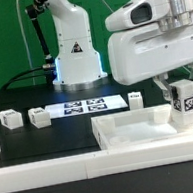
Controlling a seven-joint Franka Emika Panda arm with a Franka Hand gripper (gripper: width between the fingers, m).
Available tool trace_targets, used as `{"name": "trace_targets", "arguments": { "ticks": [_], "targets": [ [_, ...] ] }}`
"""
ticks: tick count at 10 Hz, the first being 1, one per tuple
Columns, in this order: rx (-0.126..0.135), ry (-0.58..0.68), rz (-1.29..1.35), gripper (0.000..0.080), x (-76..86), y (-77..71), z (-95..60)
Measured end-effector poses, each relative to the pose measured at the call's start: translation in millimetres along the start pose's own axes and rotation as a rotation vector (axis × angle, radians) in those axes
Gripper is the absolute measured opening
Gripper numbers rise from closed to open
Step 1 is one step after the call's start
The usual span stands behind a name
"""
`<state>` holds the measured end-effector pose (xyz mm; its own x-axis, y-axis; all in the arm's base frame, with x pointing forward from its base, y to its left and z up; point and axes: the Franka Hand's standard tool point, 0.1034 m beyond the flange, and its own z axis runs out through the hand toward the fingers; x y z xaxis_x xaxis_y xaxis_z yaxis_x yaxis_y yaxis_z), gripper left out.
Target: Assemble square table
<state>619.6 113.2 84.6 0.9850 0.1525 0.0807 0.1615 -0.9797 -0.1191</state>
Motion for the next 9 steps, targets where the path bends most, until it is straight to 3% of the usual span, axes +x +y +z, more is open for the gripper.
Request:
{"name": "trace_targets", "arguments": {
  "ticks": [2, 9],
  "targets": [
    [0.008, 0.0, 0.196, 0.029, -0.1, -0.5, 0.0],
    [-0.004, 0.0, 0.87, 0.029, -0.9, 0.4, 1.1]
  ]
}}
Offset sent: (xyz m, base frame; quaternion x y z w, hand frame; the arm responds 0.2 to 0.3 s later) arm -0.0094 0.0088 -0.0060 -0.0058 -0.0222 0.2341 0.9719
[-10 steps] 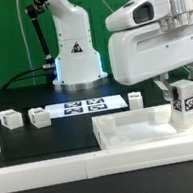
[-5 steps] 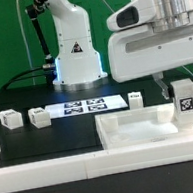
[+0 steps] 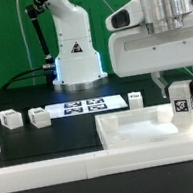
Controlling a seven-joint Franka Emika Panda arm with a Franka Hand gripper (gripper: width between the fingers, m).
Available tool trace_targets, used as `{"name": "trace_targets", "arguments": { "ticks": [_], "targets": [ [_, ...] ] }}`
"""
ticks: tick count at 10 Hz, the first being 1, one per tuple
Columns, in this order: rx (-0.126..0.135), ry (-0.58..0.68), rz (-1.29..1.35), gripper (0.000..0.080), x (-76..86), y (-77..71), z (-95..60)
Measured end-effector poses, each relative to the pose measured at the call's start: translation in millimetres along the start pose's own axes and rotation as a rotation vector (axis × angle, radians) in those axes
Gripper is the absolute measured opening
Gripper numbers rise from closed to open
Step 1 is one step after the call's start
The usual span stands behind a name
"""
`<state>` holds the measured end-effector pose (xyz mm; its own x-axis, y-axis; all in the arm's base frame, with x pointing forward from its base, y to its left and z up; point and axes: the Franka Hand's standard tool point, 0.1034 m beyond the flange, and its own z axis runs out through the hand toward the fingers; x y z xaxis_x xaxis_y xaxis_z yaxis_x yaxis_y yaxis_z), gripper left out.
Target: Assemble square table
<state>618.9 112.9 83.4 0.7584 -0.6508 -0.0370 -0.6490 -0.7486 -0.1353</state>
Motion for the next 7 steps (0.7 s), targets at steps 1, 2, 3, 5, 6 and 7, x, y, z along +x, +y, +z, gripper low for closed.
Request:
{"name": "trace_targets", "arguments": {
  "ticks": [1, 2, 3, 5, 6, 7],
  "targets": [
    [0.005, -0.005, 0.068, 0.029, -0.1, 0.0, 0.2],
    [0.014, -0.014, 0.179, 0.029, -0.2, -0.2, 0.4],
    [0.017, -0.019, 0.253, 0.029, -0.7, -0.7, 0.8],
    [0.018, -0.026, 0.39, 0.029, -3.7, -2.7, 1.6],
    [0.02, -0.029, 0.436, 0.0291, -4.3, -3.4, 1.8],
    [0.024, -0.03, 0.452, 0.0291, -4.3, -3.4, 2.2]
  ]
}}
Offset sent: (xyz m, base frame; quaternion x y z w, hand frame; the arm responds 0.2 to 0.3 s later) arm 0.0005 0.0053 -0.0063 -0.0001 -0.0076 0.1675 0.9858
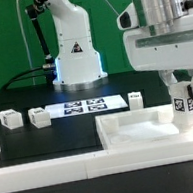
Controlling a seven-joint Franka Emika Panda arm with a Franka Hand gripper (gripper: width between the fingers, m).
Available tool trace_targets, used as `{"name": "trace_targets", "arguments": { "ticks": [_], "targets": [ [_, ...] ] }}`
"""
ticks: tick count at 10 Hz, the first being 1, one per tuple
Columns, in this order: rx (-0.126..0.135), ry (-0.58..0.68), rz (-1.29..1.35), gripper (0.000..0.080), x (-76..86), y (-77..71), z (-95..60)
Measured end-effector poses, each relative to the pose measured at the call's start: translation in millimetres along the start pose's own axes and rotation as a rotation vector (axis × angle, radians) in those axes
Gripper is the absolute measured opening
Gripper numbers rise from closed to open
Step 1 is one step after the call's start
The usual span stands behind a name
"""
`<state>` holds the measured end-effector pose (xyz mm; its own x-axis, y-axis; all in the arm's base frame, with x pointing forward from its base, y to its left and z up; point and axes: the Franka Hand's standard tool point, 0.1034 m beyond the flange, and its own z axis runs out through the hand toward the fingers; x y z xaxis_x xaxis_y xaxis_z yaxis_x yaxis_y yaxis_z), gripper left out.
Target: Assemble square table
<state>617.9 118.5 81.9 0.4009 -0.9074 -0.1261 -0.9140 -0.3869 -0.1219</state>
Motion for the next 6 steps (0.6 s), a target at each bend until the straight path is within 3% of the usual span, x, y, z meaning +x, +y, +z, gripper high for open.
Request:
{"name": "trace_targets", "arguments": {
  "ticks": [2, 3, 4, 5, 6],
  "targets": [
    [0.002, -0.003, 0.045, 0.0291, -0.1, -0.2, 0.0],
    [0.002, -0.004, 0.033, 0.0359, -0.2, -0.2, 0.1],
    [0.003, -0.005, 0.002, 0.0359, -0.5, -0.3, 0.2],
    [0.002, -0.006, -0.009, 0.0542, -1.1, -0.4, 0.2],
    [0.002, -0.006, -0.075, 0.0627, -2.6, -1.5, -0.2]
  ]
}}
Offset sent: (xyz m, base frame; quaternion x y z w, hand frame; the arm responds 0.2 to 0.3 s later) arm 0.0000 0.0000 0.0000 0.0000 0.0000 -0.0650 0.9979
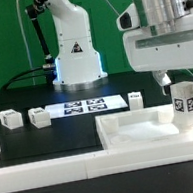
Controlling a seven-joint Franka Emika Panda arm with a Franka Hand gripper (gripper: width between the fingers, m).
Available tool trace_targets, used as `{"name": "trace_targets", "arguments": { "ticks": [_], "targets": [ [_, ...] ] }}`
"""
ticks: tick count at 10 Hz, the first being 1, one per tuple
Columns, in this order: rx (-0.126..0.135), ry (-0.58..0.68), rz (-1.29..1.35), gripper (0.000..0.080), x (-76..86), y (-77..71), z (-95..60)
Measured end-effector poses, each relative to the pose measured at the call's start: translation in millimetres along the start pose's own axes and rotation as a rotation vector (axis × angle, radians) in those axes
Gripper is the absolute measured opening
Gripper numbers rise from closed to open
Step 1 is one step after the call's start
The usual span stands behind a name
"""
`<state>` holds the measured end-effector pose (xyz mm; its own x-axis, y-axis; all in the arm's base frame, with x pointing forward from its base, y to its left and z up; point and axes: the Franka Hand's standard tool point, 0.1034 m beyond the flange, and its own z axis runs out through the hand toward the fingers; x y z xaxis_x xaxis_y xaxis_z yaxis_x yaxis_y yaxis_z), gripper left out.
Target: Assemble square table
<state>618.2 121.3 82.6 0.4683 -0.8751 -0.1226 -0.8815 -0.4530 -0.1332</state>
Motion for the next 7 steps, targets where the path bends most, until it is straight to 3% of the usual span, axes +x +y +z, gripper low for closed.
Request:
{"name": "trace_targets", "arguments": {
  "ticks": [6, 7],
  "targets": [
    [0.004, 0.004, -0.553, 0.0649, 2.2, -0.7, -0.8],
    [-0.016, 0.022, -0.667, 0.0649, 1.6, -1.5, -1.8]
  ]
}}
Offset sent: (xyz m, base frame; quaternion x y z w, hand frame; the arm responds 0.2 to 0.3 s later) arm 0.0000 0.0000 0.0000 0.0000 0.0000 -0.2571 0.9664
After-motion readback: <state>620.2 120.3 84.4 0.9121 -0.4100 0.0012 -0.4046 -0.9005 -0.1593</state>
